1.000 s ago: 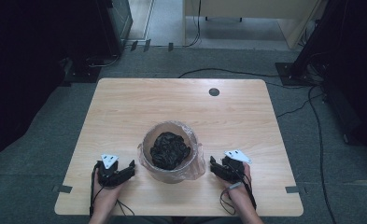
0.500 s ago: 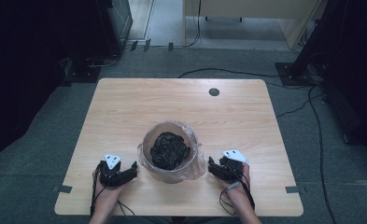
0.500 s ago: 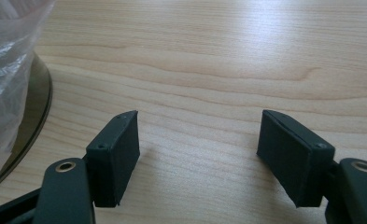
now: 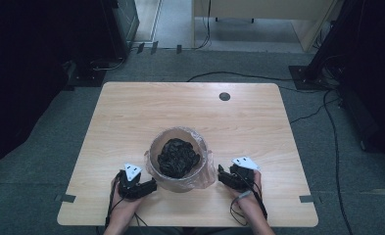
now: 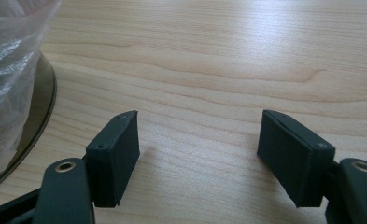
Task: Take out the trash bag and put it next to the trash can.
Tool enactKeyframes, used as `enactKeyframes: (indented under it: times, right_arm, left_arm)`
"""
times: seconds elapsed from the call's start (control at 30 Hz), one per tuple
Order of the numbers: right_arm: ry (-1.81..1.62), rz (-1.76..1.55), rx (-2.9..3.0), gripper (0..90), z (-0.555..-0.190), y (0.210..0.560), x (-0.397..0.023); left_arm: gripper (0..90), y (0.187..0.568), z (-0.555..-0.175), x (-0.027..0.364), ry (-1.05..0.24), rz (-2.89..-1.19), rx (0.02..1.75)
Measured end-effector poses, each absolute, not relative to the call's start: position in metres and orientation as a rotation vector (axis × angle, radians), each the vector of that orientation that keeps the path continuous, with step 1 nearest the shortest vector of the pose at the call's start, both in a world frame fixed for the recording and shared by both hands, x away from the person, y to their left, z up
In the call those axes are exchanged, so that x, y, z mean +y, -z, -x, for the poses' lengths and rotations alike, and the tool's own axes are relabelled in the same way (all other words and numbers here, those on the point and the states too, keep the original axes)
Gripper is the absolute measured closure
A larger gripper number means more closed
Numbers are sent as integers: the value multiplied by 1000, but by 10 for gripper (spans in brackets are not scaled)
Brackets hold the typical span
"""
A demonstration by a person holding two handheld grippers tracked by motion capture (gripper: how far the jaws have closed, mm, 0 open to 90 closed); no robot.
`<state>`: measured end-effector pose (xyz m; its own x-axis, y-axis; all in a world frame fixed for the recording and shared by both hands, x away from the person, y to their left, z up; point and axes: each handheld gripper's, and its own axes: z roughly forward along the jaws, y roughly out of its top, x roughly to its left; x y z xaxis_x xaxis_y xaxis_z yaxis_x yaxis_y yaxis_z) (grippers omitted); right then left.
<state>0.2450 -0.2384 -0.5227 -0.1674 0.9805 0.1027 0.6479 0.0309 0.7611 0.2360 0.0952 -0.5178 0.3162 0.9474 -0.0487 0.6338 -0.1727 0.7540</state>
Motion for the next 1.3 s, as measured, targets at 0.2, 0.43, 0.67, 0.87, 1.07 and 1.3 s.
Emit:
enactKeyframes:
  times: [0.2,0.43,0.67,0.87,1.07,1.3]
  right_arm:
    - [-963,-1642,1864,296,-245,523,-238]
    - [-960,-1641,1866,296,-245,523,-237]
    - [-950,-1654,1851,309,-241,522,-237]
    - [-972,-1623,1906,319,-211,521,-221]
    - [-1005,-1583,1967,300,-199,521,-203]
    - [-1011,-1589,1938,302,-209,520,-198]
  left_arm:
    - [242,513,-236,95,-577,-1880,1387]
    - [243,495,-237,101,-609,-1783,1395]
    - [248,480,-240,103,-621,-1724,1378]
    - [254,465,-242,103,-631,-1680,1352]
    - [260,452,-244,104,-642,-1636,1343]
    - [260,437,-240,106,-645,-1584,1321]
